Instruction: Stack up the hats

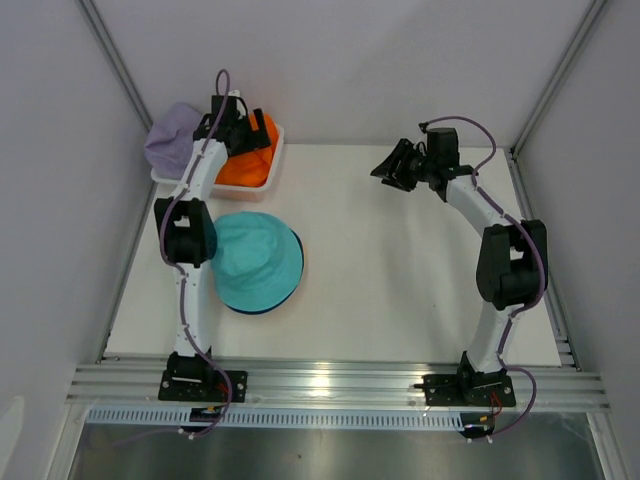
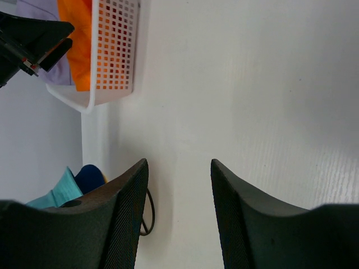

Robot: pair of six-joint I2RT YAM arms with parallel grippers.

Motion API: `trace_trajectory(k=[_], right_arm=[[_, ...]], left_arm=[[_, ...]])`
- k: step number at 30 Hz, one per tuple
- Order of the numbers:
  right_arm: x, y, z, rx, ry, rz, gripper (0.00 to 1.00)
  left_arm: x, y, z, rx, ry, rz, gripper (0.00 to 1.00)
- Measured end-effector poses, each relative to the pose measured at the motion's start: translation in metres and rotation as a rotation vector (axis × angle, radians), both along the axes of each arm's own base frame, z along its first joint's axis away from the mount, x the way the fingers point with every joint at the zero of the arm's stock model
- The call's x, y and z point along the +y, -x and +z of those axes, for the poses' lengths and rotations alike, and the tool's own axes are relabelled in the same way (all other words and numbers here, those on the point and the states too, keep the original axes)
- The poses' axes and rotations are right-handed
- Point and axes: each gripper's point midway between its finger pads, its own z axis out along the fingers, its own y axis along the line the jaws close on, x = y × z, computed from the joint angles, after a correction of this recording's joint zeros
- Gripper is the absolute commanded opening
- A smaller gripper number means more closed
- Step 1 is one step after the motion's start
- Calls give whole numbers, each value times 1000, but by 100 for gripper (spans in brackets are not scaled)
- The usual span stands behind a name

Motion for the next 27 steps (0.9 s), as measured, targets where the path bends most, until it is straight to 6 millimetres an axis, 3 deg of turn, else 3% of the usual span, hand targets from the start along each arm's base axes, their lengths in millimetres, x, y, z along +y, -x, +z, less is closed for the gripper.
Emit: trace_trajectory(k=[7,15,20,21,22,26,27], right_arm=[[-14,-8,-21,46,-4,-22,52],[-17,-14,-23,50,-30,-39,52],[-15,-16,-30,68,-41,-42,52],[-15,-16,-31,72,-43,-44,52],[-15,-16,-30,72,-46,-45,52],[-15,-17,-30,73,-49,-48,52],[-15,-17,-29,74,-51,-50,52]], left_arm=[[6,-14,-28,17,-47,79,99],[29,-19,-32,15,-94,127,98],[37,-15,-35,23,-112,30,93],[37,-14,-36,27,-120,3,91],[37,-12,-37,32,-125,-20,78],[37,-9,-39,38,-149,-76,50],[36,-8,-40,42,-153,-88,32]])
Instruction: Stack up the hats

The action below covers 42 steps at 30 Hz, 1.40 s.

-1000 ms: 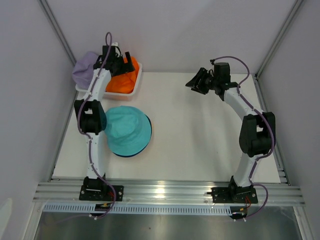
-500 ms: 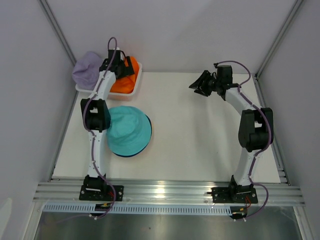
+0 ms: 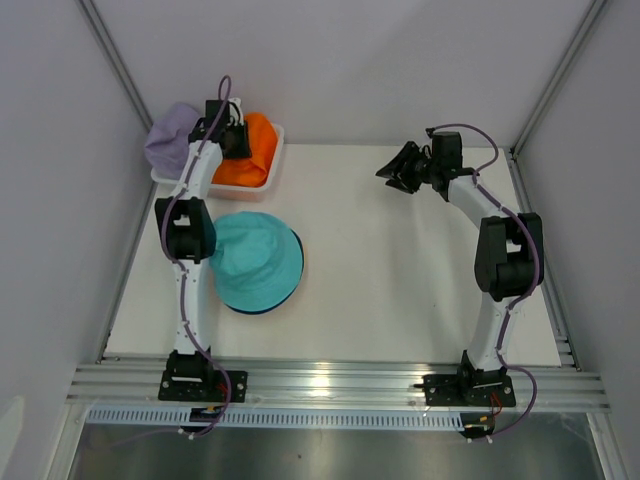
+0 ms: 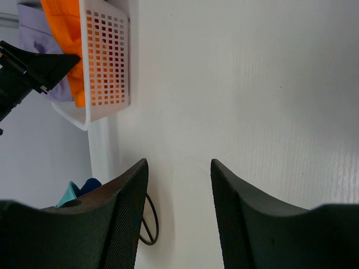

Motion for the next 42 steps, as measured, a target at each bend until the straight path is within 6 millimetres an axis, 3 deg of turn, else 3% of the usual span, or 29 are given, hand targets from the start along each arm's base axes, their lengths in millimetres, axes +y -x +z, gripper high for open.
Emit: trace_trajectory(k=[2,9,12,16,20,24,27,29,33,37,42], right_arm=[[0,-1,1,0,-7,-5,51],[6,-2,10,-13,-15,2,51],[14,-5,22,-45,-19,17,52],[33,-1,42,-94,-33,68,52],[63,17,75,-188,-47,157,53],[95,43,127,-334,-83,255,54],[117,68,169,-457,-117,334,59],[129,85,195,-542,-137,380,68],[145,115,237,-701,-179,449,85],[150,140,258,-813,-228,522,91],[159,159,264,-894,-233,581,95]], left_arm=[[-1,0,1,-1,-3,-11,1],[1,-3,6,-19,6,-12,1],[6,2,26,-39,61,19,1],[24,12,100,-143,146,64,1],[36,42,216,-331,219,74,1],[18,98,315,-475,278,6,1],[0,141,352,-504,319,-57,1],[-13,171,363,-495,352,-103,1],[-33,229,357,-413,429,-170,1],[-46,278,347,-342,472,-216,1],[-60,324,346,-315,518,-280,1]])
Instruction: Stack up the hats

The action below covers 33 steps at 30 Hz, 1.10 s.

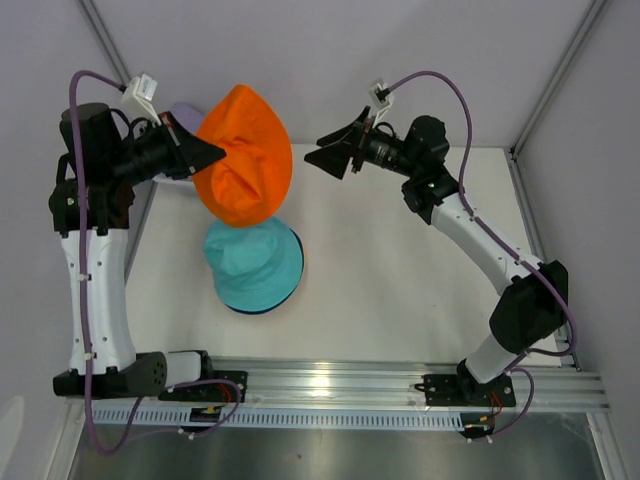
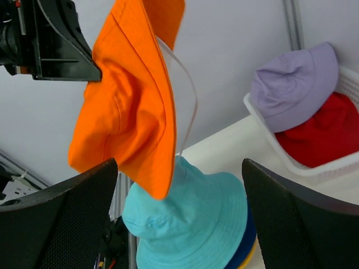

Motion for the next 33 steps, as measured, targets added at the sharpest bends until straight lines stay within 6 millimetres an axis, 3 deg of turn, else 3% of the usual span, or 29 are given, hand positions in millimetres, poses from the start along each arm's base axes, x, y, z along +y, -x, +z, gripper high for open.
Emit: trace_trajectory(k=[3,7,10,12,17,18,20,21,27,33], right_arm=[[19,18,-1,-41,15,47,95],[41,43,-3,-49,19,128,93],[54,51,-7,-44,16,168,84],[61,54,-12,-31,22,182,69],[74,54,-29,39,59,182,45],[75,55,-32,55,67,183,31],[77,56,-36,83,77,181,15],[78,57,-38,101,80,181,0],[80,63,-41,275,45,175,0],[81,93,-44,499,-3,195,0]], left_arm=[[-7,21,-13,36,29,-37,1],[-11,34,-37,102,54,-53,1],[-12,37,-51,141,59,-53,1],[-12,38,-56,153,60,-52,1],[-11,44,-58,155,60,-41,1],[-11,46,-57,151,59,-38,1],[-10,50,-57,146,55,-27,1],[-9,54,-57,147,53,-20,1],[-3,71,-53,143,51,53,1],[12,88,-47,152,43,188,1]])
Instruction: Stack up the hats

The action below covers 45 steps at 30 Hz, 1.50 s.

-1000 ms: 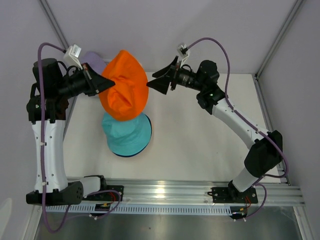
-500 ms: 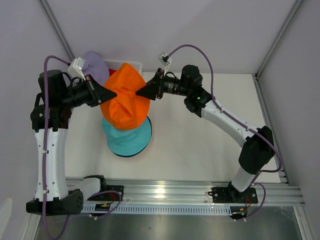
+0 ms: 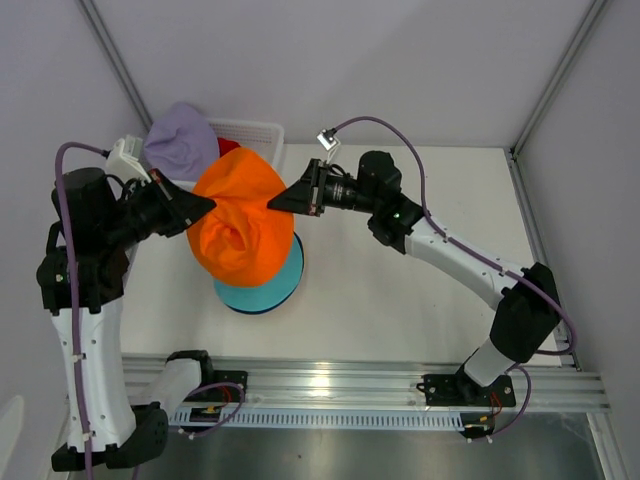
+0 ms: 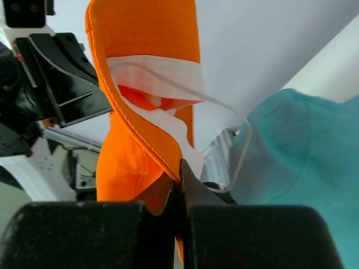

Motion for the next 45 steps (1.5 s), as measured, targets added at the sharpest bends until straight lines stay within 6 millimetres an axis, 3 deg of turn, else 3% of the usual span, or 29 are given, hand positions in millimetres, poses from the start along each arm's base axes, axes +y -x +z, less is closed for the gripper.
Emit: trace_trajectory(k=[4,6,9,14,15,16,17,18,20,21,28,31,35,39,45], right_arm=[[0,13,16,52,-39,0,0],[0,13,19,57,-45,-19,0],[2,11,9,79,-33,-39,0],[13,0,-37,151,43,-54,0],[16,-3,-50,170,68,-59,0],[18,-6,-60,185,86,-62,0],[19,-8,-69,198,103,-64,0],[20,-10,-75,208,114,-67,0],[20,-14,-81,220,125,-72,0],[19,-17,-82,222,127,-77,0],[7,-29,-85,218,130,-71,0],[-1,-39,-90,228,137,-79,2],[-5,-43,-99,243,157,-86,6],[-7,-40,-111,265,176,-83,8],[-7,-39,-135,316,212,-81,8]], left_arm=[[5,5,7,-12,0,42,1],[7,3,1,-2,-6,60,1],[11,-2,-25,45,-20,78,1],[25,-15,-84,193,-66,139,4],[28,-16,-91,208,-79,149,11],[30,-16,-95,213,-94,155,33],[32,-17,-96,210,-112,159,47],[36,-19,-96,200,-128,169,76],[43,-22,-94,181,-151,198,95],[48,-23,-93,171,-165,215,100],[92,-38,-89,115,-169,379,99],[104,-46,-113,143,-140,400,99],[101,-53,-161,206,-67,365,100],[96,-58,-197,222,27,334,96],[93,-67,-204,139,121,288,92]])
